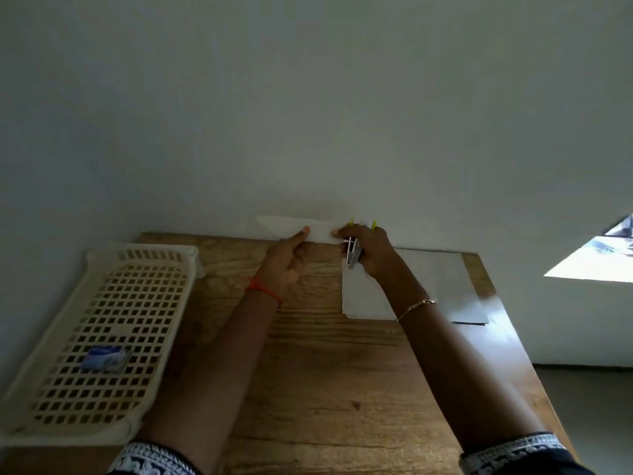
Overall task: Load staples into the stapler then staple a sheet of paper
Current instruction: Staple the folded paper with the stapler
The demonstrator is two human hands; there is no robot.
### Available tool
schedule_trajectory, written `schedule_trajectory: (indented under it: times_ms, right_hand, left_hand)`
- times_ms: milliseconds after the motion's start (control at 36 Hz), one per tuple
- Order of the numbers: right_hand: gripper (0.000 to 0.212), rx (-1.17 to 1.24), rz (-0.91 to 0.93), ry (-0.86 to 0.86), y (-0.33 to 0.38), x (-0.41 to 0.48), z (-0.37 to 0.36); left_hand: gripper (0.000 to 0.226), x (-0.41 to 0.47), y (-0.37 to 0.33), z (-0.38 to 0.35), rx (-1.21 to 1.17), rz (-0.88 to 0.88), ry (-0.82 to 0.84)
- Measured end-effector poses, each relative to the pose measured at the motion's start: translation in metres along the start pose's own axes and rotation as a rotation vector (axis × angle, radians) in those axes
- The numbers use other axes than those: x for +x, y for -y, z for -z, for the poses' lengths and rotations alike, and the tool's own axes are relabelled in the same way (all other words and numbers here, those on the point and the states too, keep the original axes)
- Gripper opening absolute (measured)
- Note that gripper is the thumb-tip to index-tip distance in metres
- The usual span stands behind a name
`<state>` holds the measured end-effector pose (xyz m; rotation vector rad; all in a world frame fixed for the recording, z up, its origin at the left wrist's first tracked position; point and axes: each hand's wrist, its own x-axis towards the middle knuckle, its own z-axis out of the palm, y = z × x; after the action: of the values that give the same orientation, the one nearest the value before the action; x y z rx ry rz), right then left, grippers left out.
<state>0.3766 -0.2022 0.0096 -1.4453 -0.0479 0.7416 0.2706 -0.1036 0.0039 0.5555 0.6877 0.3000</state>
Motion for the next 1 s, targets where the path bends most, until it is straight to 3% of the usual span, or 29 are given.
schedule_trajectory:
  times_ms: [111, 250, 444, 556, 722, 806, 889, 1000]
  right_hand:
    - [0.022, 0.082, 0.057, 0.048, 0.016, -0.024, 0.013]
    - [0.012, -0.025, 0.149, 0.038, 0.032, -0.059, 0.027]
    - [0.017, 0.188, 0.104, 0.049, 0.041, -0.099, 0.049]
    - [0.019, 0.081, 0.029, 0.185, 0.035, -0.125, 0.064]
    - [0.011, -0.123, 0.141, 0.37, 0.017, -0.151, 0.092]
    - [0.02, -0.174, 0.157, 0.482, 0.009, -0.157, 0.107]
    - [0.035, -0.183, 0.169, 0.508, 0.002, -0.161, 0.118]
    - [0.032, -0.13, 0.214, 0.478, -0.005, -0.165, 0.125]
  left_hand:
    - [0.014, -0.019, -0.002, -0.019, -0.023, -0.071, 0.03]
    - [0.013, -0.045, 0.005, -0.041, 0.03, -0.139, 0.033]
    - [0.01, -0.079, 0.021, -0.063, -0.01, -0.166, 0.046]
    - [0.008, -0.096, 0.032, -0.07, -0.014, -0.177, 0.045]
    - [0.012, -0.114, 0.046, -0.077, 0.058, -0.18, 0.021]
    - [0.014, -0.12, 0.053, -0.08, 0.073, -0.18, 0.021]
    - [0.014, -0.124, 0.061, -0.082, 0.098, -0.182, 0.027]
    - [0.012, -0.132, 0.072, -0.085, 0.139, -0.161, 0.05]
